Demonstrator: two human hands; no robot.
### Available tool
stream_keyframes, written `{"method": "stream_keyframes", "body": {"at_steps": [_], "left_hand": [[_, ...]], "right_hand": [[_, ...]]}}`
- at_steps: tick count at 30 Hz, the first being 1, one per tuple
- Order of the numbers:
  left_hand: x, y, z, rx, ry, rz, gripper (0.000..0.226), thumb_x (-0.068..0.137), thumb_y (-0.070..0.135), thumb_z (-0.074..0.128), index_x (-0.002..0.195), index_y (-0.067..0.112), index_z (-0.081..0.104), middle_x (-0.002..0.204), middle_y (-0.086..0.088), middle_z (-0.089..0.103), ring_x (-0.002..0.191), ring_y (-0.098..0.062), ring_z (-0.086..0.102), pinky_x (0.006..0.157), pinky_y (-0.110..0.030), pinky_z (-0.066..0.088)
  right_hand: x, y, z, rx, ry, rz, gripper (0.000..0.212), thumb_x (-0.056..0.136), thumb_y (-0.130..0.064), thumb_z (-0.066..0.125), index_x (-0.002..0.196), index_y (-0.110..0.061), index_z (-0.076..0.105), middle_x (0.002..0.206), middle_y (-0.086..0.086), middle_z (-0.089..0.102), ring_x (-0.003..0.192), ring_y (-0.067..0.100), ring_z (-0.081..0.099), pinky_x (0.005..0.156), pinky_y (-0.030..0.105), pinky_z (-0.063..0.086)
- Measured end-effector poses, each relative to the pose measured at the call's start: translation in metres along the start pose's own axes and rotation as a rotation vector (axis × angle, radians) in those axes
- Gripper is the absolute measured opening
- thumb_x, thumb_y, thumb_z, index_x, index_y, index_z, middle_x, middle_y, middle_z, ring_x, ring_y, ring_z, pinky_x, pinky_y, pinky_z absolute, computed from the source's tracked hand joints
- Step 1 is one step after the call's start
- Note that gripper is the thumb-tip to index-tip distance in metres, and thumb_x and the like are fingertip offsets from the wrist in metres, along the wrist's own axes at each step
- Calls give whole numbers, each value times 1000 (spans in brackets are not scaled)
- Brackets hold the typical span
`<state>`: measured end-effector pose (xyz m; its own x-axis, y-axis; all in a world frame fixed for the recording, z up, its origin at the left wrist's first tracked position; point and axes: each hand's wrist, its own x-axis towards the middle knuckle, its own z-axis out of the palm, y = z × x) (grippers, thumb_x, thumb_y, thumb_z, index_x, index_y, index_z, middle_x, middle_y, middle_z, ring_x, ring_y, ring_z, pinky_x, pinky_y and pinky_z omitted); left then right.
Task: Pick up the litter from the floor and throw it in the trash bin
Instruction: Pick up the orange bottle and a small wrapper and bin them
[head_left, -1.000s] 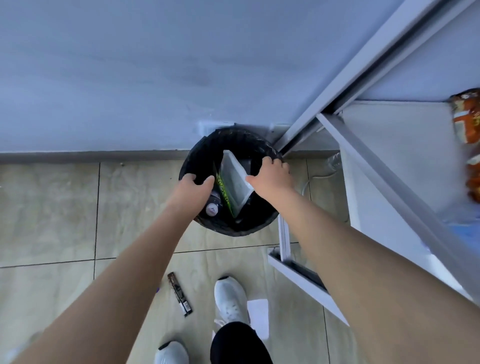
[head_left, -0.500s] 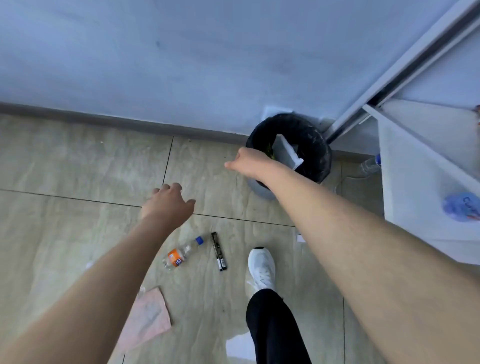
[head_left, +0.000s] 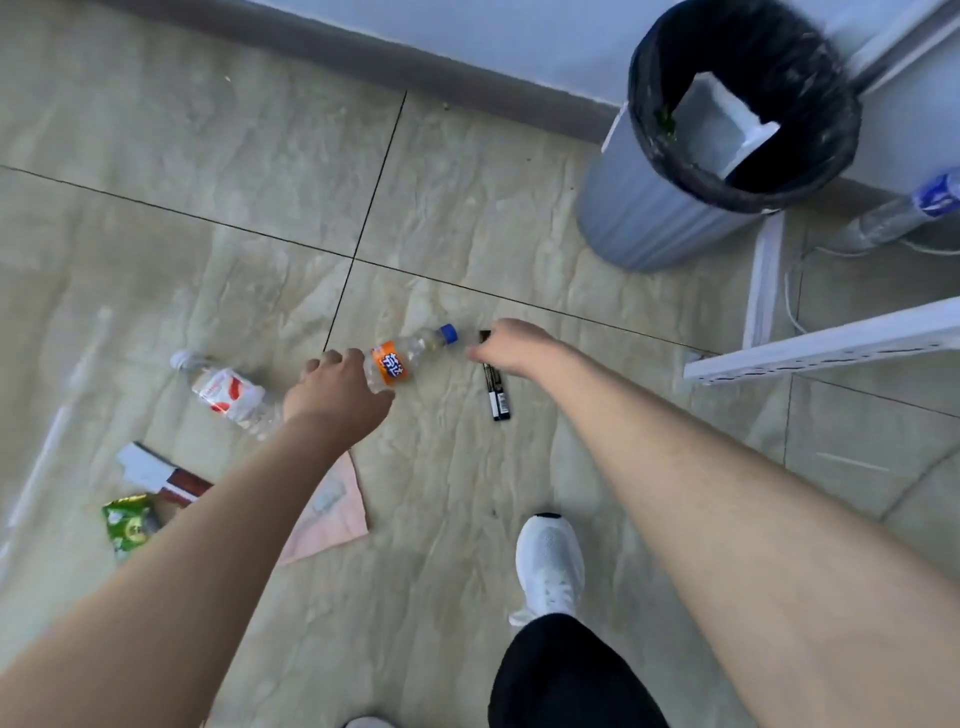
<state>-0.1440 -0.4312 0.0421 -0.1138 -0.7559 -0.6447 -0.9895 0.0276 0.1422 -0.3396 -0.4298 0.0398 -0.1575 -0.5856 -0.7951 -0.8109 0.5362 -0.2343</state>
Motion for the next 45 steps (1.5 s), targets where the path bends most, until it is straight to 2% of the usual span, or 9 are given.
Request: {"method": "stream_keyframes", "body": {"at_steps": [2,7,13,19,25,31,37,40,45], "left_hand": [[34,-2,37,-43,24,9,61,85,40,56,135,8,40,136,-18,45,129,-37,37,103,-45,36],[113,-4,97,-74,156,71,70,82,34,59,141,9,31,142,-17,39,130,-38,36,105,-46,32],[150,-11,135,75,192,15,66,84,42,57,134,5,35,131,-19,48,123,-38,44,97,-46,38],[115,-9,128,-200,114,-138,64,77,46,65,120,4,45,119,-18,57,107,-39,56,84,-41,44],[57,49,31,-355,115,-132,60,70,45,66,115,9,50,109,-14,61,98,-36,59,83,-41,50],[4,172,-96,-532,128,-85,57,69,50,61,110,12,52,105,-12,65,95,-35,62,86,-46,52],[-17,278,-177,-582,68,-61,62,75,52,59,118,9,49,111,-12,62,97,-33,61,84,-41,51],[-5,315,-200,-551,54,-26,63,77,54,57,119,8,50,110,-12,62,94,-30,58,76,-35,45],[36,363,-211,-531,-65,12,64,70,57,57,113,8,54,104,-13,65,94,-31,63,77,-38,49]], "right_hand": [[39,25,45,36,16,88,39,88,-37,51,115,-11,59,110,11,63,112,30,57,74,25,38],[118,72,116,77,198,294,49,86,-36,57,126,-9,47,130,10,53,123,29,48,87,32,41],[153,85,153,-20,426,205,27,91,-20,53,116,-9,52,118,10,62,111,30,57,72,33,39],[118,91,147,324,325,306,18,89,-18,53,105,-14,61,105,5,68,96,28,65,70,29,46],[53,93,24,439,437,231,14,85,-28,61,80,-20,50,96,5,67,88,28,61,63,27,33],[-23,92,-134,394,569,73,16,88,-33,59,87,-17,57,90,6,66,82,26,57,62,28,32],[-58,119,-257,343,562,170,19,92,-32,52,84,-14,47,66,-3,47,71,26,50,47,26,27],[-57,136,-294,270,570,206,18,92,-31,52,93,-13,56,79,2,54,78,29,55,55,27,35],[-30,162,-336,219,553,261,30,93,-34,52,70,-15,47,65,0,50,72,27,53,49,24,30]]}}
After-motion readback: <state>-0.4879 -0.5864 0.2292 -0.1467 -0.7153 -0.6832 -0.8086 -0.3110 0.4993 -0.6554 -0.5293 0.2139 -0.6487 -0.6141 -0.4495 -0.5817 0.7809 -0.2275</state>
